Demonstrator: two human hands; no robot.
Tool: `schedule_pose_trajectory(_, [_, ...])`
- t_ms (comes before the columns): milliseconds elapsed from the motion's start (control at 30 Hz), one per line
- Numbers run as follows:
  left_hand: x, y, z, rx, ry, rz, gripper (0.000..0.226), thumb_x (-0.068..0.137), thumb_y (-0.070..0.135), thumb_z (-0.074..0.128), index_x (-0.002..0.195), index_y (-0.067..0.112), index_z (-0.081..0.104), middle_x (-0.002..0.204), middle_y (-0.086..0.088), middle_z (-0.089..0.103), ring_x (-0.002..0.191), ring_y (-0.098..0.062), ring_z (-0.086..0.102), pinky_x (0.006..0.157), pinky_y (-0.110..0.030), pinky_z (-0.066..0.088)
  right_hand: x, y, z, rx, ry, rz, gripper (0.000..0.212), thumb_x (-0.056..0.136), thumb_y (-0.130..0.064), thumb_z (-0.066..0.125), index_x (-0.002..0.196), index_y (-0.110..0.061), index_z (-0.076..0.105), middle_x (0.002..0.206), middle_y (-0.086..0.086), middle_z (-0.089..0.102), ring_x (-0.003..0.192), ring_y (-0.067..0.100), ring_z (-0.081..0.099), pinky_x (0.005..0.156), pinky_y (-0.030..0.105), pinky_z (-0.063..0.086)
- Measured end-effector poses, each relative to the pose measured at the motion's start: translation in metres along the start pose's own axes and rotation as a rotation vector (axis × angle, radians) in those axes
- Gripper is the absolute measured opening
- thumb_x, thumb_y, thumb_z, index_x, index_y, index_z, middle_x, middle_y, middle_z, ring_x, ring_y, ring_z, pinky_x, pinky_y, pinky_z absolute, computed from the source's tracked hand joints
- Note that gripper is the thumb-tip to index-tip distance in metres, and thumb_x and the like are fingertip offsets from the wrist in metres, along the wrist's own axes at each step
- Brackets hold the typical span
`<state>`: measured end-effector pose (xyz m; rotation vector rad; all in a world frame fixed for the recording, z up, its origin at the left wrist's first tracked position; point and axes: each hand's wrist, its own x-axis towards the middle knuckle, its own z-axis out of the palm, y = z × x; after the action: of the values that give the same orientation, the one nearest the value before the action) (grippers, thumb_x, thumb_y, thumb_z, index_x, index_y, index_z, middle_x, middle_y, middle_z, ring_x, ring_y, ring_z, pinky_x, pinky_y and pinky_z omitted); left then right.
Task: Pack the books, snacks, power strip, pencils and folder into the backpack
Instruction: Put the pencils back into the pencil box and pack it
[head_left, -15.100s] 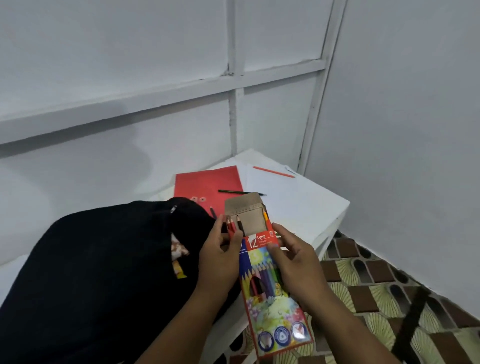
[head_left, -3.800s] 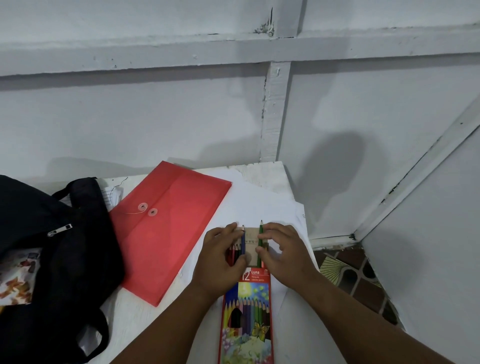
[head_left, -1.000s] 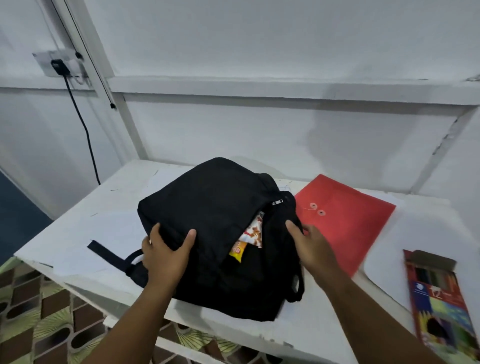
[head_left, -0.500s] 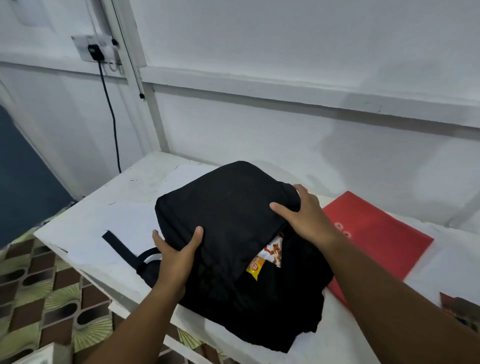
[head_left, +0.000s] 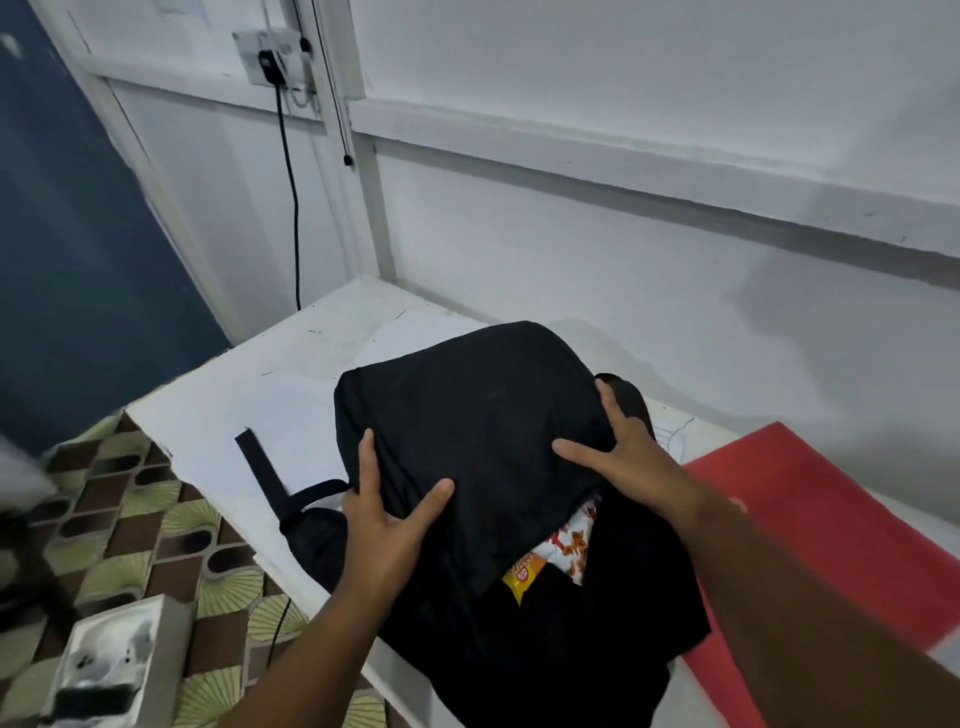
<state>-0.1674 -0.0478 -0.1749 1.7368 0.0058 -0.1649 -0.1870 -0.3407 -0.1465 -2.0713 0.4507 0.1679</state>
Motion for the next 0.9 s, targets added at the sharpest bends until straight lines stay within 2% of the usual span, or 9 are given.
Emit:
schedule_pose_trajectory(67, [-0.001,0.002,0.004,-0.039,0.018,-0.001,0.112,0.049,0.072,0.087,0.14,0.071,0.021,0.153,0.001,0.033,0.133,-0.019,0.049,0.11,-0.047,0.044,-0.001,0.001,0.005,0.005,0.004,-0.049,0.112,0.054,-0.083,0.076,0.14,-0.072,0.004,0.144,-0.011,0.048,0.126,0.01,0.054,0.112,0.039,0.04])
schedule_pose_trajectory(167, [-0.004,0.009,0.011,-0.02,0.077,0.021,0.099,0.055,0.059,0.09,0.137,0.063,0.035,0.145,0.0,0.034,0.128,-0.017,0.049,0.108,-0.039,0.045,-0.007,-0.002,0.006,0.064,0.034,-0.139,0.096,0.063,-0.067,0.081,0.141,-0.065,0.024,0.133,-0.022,0.055,0.112,-0.008,0.054,0.104,0.024,0.041])
schedule_pose_trajectory(267, [-0.007,0.014,0.018,0.041,0.125,0.056,0.073,0.07,0.033,0.09,0.127,0.052,0.049,0.134,-0.002,0.037,0.115,-0.011,0.05,0.097,-0.023,0.043,-0.006,0.0,0.006,0.061,0.091,-0.177,0.083,0.061,-0.07,0.081,0.131,-0.069,0.036,0.129,-0.016,0.058,0.114,-0.001,0.057,0.105,0.032,0.046])
schedule_pose_trajectory(333, [-0.008,0.016,0.019,0.07,0.135,0.063,0.065,0.072,0.028,0.088,0.12,0.05,0.051,0.128,-0.002,0.039,0.11,-0.009,0.05,0.087,-0.014,0.04,-0.005,0.002,0.007,0.051,0.121,-0.193,0.085,0.06,-0.073,0.079,0.134,-0.063,0.04,0.126,-0.011,0.057,0.113,0.006,0.059,0.103,0.035,0.048])
schedule_pose_trajectory(500, [-0.007,0.03,0.013,0.055,0.149,0.089,0.062,0.07,0.029,0.089,0.116,0.05,0.052,0.122,0.002,0.042,0.112,-0.014,0.052,0.089,-0.02,0.041,-0.014,-0.012,0.007,-0.003,0.189,-0.217,0.089,0.069,-0.06,0.079,0.147,-0.047,0.037,0.129,-0.008,0.048,0.116,0.011,0.052,0.097,0.027,0.042])
schedule_pose_trajectory(633, [0.002,0.054,0.004,0.041,0.145,0.113,0.061,0.071,0.033,0.088,0.119,0.046,0.053,0.125,0.001,0.044,0.101,0.002,0.05,0.091,-0.023,0.041,-0.01,-0.033,-0.003,-0.058,0.226,-0.241,0.092,0.063,-0.075,0.074,0.144,-0.05,0.038,0.129,-0.009,0.053,0.119,0.012,0.054,0.105,0.038,0.046])
schedule_pose_trajectory(733, [0.018,0.076,-0.01,0.04,0.139,0.134,0.066,0.062,0.049,0.088,0.117,0.049,0.053,0.127,0.001,0.05,0.105,-0.006,0.056,0.099,-0.031,0.047,-0.004,-0.057,-0.012,-0.079,0.256,-0.264,0.095,0.055,-0.088,0.067,0.14,-0.054,0.041,0.125,-0.01,0.059,0.116,0.012,0.059,0.102,0.042,0.05])
schedule_pose_trajectory(833, [0.041,0.099,-0.03,0.032,0.109,0.157,0.072,0.048,0.064,0.082,0.114,0.052,0.055,0.129,0.004,0.054,0.109,-0.008,0.06,0.101,-0.037,0.051,-0.003,-0.092,-0.015,-0.092,0.27,-0.31,0.085,0.062,-0.081,0.069,0.139,-0.055,0.042,0.122,-0.013,0.063,0.11,0.008,0.061,0.099,0.036,0.05])
schedule_pose_trajectory(900, [0.058,0.115,-0.047,0.016,0.08,0.185,0.069,0.052,0.059,0.085,0.114,0.05,0.057,0.128,0.005,0.056,0.107,-0.004,0.06,0.095,-0.027,0.052,-0.001,-0.116,-0.013,-0.09,0.281,-0.35,0.073,0.07,-0.068,0.073,0.137,-0.051,0.047,0.116,-0.017,0.066,0.105,0.004,0.063,0.09,0.025,0.05])
